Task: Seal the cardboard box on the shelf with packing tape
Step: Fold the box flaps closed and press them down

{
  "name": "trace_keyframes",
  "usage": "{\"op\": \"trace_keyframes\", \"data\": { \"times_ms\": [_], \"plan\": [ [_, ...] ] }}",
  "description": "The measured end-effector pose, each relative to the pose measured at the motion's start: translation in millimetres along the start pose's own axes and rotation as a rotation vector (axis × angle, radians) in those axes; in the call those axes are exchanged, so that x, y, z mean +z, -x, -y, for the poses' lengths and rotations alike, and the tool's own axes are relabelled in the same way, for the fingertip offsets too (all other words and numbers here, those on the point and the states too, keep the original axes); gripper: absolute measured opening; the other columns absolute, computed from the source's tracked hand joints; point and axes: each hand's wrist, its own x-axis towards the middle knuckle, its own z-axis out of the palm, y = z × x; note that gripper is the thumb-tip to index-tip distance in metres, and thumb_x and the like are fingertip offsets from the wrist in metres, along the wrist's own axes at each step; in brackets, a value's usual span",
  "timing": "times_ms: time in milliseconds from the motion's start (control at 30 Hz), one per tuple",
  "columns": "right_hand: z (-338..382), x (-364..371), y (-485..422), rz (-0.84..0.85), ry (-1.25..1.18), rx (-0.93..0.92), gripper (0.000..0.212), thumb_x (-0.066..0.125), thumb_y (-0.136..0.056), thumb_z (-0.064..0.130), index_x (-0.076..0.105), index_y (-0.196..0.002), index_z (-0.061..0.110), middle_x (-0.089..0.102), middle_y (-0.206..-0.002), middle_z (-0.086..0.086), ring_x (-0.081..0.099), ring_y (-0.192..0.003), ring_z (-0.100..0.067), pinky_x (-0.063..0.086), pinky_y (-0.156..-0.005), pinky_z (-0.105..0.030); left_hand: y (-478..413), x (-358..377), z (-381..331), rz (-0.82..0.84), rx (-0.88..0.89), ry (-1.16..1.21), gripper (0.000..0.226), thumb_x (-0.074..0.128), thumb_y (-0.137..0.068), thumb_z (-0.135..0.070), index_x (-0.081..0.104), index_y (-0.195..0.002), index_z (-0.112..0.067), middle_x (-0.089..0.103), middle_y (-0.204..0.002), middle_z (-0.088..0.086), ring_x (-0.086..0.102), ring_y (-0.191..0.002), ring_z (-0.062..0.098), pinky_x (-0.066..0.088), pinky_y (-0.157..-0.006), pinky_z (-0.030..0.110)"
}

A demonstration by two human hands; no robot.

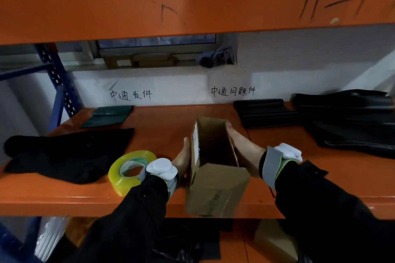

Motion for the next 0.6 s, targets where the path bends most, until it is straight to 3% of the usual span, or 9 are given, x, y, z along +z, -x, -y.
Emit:
{"op": "trace_keyframes", "data": {
  "times_ms": [100,133,200,233,267,333,400,500,600],
  "plan": [
    [0,3,-8,0.007,0.013,-0.088,0.108,0.039,-0.062,0.096,0.034,-0.151,0.034,0.036,-0.156,-0.002,0.04,-0.14,-0.023,0.028,-0.118,-0.046,19,4,-10,-0.094,0.087,-0.096,0.133,0.035,-0.044,-0.107,0.052,-0.143,-0.02,0.055,-0.142,0.014,0.048,-0.133,0.04,0.039,-0.107,0.054],
    [-1,4,-9,-0.004,0.012,-0.094,0.114,0.041,-0.058,0.098,0.03,-0.152,0.035,0.033,-0.158,-0.001,0.037,-0.142,-0.023,0.026,-0.119,-0.047,37,8,-20,-0.118,0.139,-0.221,0.119,0.032,-0.062,-0.1,0.048,-0.146,-0.017,0.056,-0.14,0.019,0.049,-0.131,0.042,0.034,-0.111,0.054],
    [-2,5,-10,-0.022,0.025,-0.085,0.121,0.043,-0.051,0.1,0.028,-0.153,0.035,0.032,-0.158,-0.001,0.037,-0.142,-0.023,0.025,-0.119,-0.047,60,11,-28,-0.164,0.235,-0.458,0.068,0.03,-0.103,-0.055,0.021,-0.157,-0.014,0.053,-0.14,0.025,0.045,-0.13,0.045,0.024,-0.115,0.053],
    [-4,5,-12,-0.022,0.026,-0.086,0.123,0.043,-0.05,0.1,0.028,-0.153,0.034,0.032,-0.158,-0.001,0.037,-0.142,-0.024,0.025,-0.119,-0.048,61,10,-29,-0.23,0.309,-0.533,0.058,0.029,-0.108,-0.036,0.011,-0.158,-0.013,0.048,-0.145,0.023,0.041,-0.133,0.045,0.02,-0.116,0.05],
    [-4,4,-13,-0.029,0.017,-0.083,0.125,0.044,-0.048,0.101,0.028,-0.153,0.034,0.032,-0.158,-0.001,0.038,-0.142,-0.024,0.026,-0.119,-0.048,63,6,-30,-0.282,0.369,-0.606,0.054,0.03,-0.108,-0.029,0.014,-0.157,-0.015,0.045,-0.149,0.019,0.038,-0.135,0.045,0.02,-0.115,0.048],
    [-1,7,-3,-0.034,0.023,-0.073,0.126,0.046,-0.047,0.1,0.03,-0.152,0.033,0.033,-0.157,-0.002,0.04,-0.14,-0.025,0.027,-0.118,-0.048,64,3,-32,-0.339,0.456,-0.558,0.045,0.03,-0.107,-0.039,0.04,-0.147,-0.021,0.05,-0.146,0.014,0.044,-0.129,0.045,0.036,-0.103,0.044],
    [4,10,7,-0.038,0.03,-0.051,0.111,0.046,-0.063,0.093,0.033,-0.152,0.029,0.037,-0.155,-0.005,0.043,-0.137,-0.027,0.031,-0.116,-0.048,67,2,-37,-0.269,0.427,-0.484,0.056,0.026,-0.102,-0.06,0.047,-0.143,-0.027,0.054,-0.143,0.01,0.05,-0.125,0.042,0.039,-0.093,0.039],
    [5,10,6,-0.011,0.056,-0.036,0.086,0.043,-0.083,0.078,0.037,-0.15,0.025,0.046,-0.148,-0.008,0.051,-0.129,-0.031,0.038,-0.111,-0.049,79,-2,-46,0.021,0.331,-0.253,0.084,0.032,-0.075,-0.093,0.05,-0.141,-0.044,0.054,-0.146,-0.004,0.051,-0.133,0.031,0.038,-0.109,0.043],
    [7,13,8,-0.045,0.128,-0.039,0.08,0.04,-0.089,0.073,0.035,-0.151,0.022,0.038,-0.153,-0.009,0.042,-0.136,-0.032,0.035,-0.111,-0.042,100,-2,-55,0.095,0.454,-0.226,0.078,0.031,-0.076,-0.092,0.027,-0.146,-0.059,0.023,-0.152,-0.029,0.017,-0.143,0.004,0.02,-0.118,0.041]
  ]
}}
